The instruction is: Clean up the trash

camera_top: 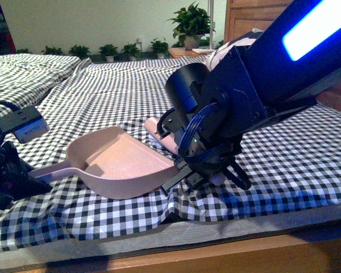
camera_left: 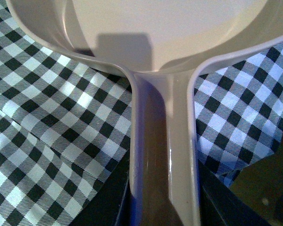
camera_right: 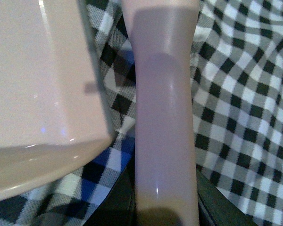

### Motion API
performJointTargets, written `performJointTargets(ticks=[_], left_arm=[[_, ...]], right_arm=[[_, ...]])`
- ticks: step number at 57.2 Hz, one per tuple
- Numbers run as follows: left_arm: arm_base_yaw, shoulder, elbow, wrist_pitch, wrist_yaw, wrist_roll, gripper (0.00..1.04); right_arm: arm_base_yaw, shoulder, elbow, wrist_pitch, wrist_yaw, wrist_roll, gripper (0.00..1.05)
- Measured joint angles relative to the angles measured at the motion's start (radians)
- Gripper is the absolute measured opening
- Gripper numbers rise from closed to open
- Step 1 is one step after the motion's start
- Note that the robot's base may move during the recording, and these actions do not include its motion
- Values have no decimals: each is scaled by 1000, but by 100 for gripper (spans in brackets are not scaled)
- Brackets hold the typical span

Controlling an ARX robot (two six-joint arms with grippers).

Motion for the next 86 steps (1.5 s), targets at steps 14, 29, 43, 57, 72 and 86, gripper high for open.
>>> performJointTargets(ticks=[14, 29, 43, 57, 72, 86], left_arm=[[2, 0, 1, 0, 0, 19, 28], [2, 0, 1, 0, 0, 18, 28], [2, 0, 1, 0, -1, 17, 28], [2, 0, 1, 0, -1, 17, 28], [2, 0, 1, 0, 0, 17, 28], [2, 0, 1, 0, 0, 17, 28]], right_arm=[[29, -40, 6, -143, -172, 105, 19], [99, -278, -82, -208, -511, 104, 19], [37, -437, -127, -185, -507, 69, 19], [-40, -430, -202, -111, -439, 50, 19], [-143, -443, -264, 60, -372, 75, 19], [-327, -480, -300, 154, -332, 124, 19]])
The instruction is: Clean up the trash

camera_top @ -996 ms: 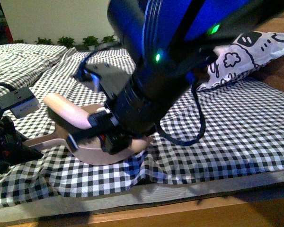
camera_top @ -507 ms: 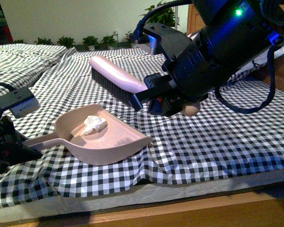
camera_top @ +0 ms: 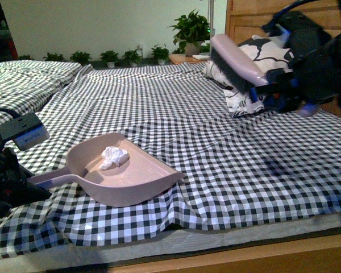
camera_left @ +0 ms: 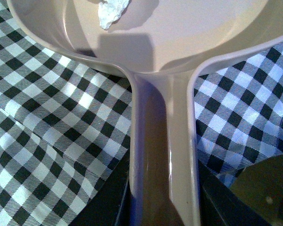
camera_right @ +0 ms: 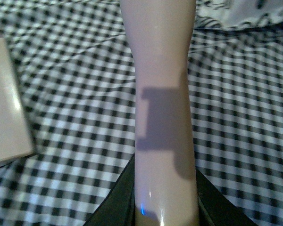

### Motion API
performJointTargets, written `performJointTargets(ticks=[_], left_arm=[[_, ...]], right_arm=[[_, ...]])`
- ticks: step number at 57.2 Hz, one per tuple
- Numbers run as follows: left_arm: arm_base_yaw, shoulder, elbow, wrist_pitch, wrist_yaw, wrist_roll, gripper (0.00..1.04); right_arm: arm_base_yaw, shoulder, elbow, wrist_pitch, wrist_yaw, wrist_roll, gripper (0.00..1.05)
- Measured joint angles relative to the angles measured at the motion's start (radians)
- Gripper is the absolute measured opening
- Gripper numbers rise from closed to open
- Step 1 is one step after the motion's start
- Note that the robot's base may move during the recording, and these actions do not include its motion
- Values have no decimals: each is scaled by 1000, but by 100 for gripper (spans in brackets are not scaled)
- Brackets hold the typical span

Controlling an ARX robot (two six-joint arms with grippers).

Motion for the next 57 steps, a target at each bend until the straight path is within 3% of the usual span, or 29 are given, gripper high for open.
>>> performJointTargets(ticks=[12, 35, 57], left_arm=[[0, 0, 0, 0, 0, 0, 28], [0, 0, 0, 0, 0, 0, 28], [0, 0, 0, 0, 0, 0, 28]], right_arm=[[-150, -110, -65, 2, -84, 18, 19], [-316, -453, -259, -42, -288, 63, 19], [-529, -787, -433, -127, -565, 164, 19]])
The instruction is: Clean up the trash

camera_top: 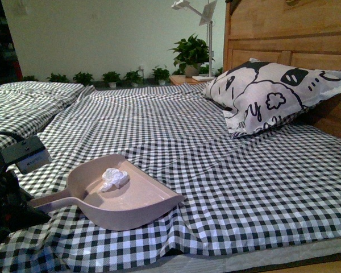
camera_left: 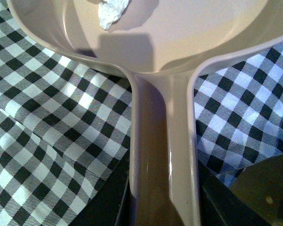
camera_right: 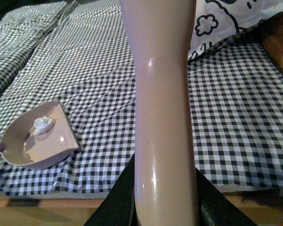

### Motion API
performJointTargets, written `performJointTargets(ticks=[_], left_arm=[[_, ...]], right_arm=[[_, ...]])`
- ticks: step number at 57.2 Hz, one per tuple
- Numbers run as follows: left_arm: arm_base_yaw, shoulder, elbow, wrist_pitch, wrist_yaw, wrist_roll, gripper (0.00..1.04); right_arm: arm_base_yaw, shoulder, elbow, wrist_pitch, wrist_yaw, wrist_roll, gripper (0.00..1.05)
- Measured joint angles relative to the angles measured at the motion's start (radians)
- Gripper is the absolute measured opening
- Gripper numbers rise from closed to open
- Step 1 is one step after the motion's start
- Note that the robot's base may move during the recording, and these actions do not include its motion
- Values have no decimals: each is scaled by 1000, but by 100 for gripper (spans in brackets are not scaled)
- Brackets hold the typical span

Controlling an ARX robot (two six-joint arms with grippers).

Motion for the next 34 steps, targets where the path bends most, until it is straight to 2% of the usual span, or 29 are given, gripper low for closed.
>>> performJointTargets(ticks=[13, 28, 30, 31, 32, 33, 34], left_arm=[[0, 0, 0, 0, 0, 0, 28], [0, 0, 0, 0, 0, 0, 28], [-10, -2, -53, 154, -84, -71, 28], [-21, -2, -108, 313, -193, -167, 28], [-28, -1, -142, 418, -263, -247, 28], [-32, 4, -174, 526, -318, -325, 28], [-33, 6, -181, 551, -330, -345, 28]], right_arm=[[-138, -161, -107, -80, -153, 3, 19], [-172, -171, -111, -101, -194, 3, 19], [-168, -171, -111, -101, -195, 3, 19], [-164, -171, -111, -101, -195, 3, 19], [-160, -171, -111, -101, -195, 4, 19], [-156, -171, -111, -101, -195, 4, 19], [-154, -171, -111, -101, -195, 4, 19]])
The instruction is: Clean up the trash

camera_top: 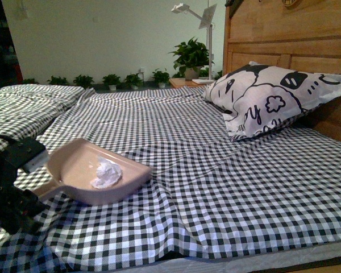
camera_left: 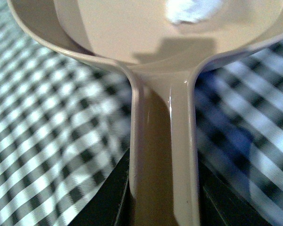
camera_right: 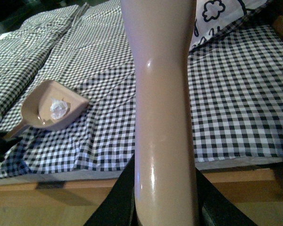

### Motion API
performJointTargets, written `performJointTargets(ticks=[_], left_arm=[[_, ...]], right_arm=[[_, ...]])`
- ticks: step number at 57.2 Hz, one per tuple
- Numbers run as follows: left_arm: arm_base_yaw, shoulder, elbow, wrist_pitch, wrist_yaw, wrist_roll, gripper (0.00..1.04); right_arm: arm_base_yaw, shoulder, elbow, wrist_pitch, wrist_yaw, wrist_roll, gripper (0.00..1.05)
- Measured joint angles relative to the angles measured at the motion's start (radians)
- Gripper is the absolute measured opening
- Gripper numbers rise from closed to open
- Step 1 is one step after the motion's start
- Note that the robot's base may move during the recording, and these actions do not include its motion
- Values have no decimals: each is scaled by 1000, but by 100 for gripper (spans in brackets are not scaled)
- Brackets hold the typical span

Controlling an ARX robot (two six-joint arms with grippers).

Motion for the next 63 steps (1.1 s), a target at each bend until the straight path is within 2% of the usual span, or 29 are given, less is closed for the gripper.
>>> performJointTargets(ticks=[1, 3, 6, 15, 29, 38, 51, 63], left_arm=[[-1, 12, -26, 117, -49, -93, 28], [0, 29, -41, 249, -106, -237, 28], [11, 40, -36, 378, -123, -420, 28], [32, 42, 26, 404, -138, -571, 28], [12, 23, 35, 400, -140, -602, 28], [-14, -78, -41, 447, -186, -581, 28], [-46, -293, -184, 472, -266, -516, 28], [-50, -441, -291, 440, -282, -500, 28]], right_arm=[[5, 0, 0, 0, 0, 0, 19], [14, 0, 0, -1, 1, 1, 19], [25, -3, 0, -4, 6, 1, 19], [52, -19, -5, -13, 9, 1, 19], [71, -47, -6, -34, 18, 13, 19], [45, -87, -6, -62, -25, 38, 19], [-34, -156, -5, -155, -143, 54, 19], [-121, -184, 24, -259, -274, 48, 19]])
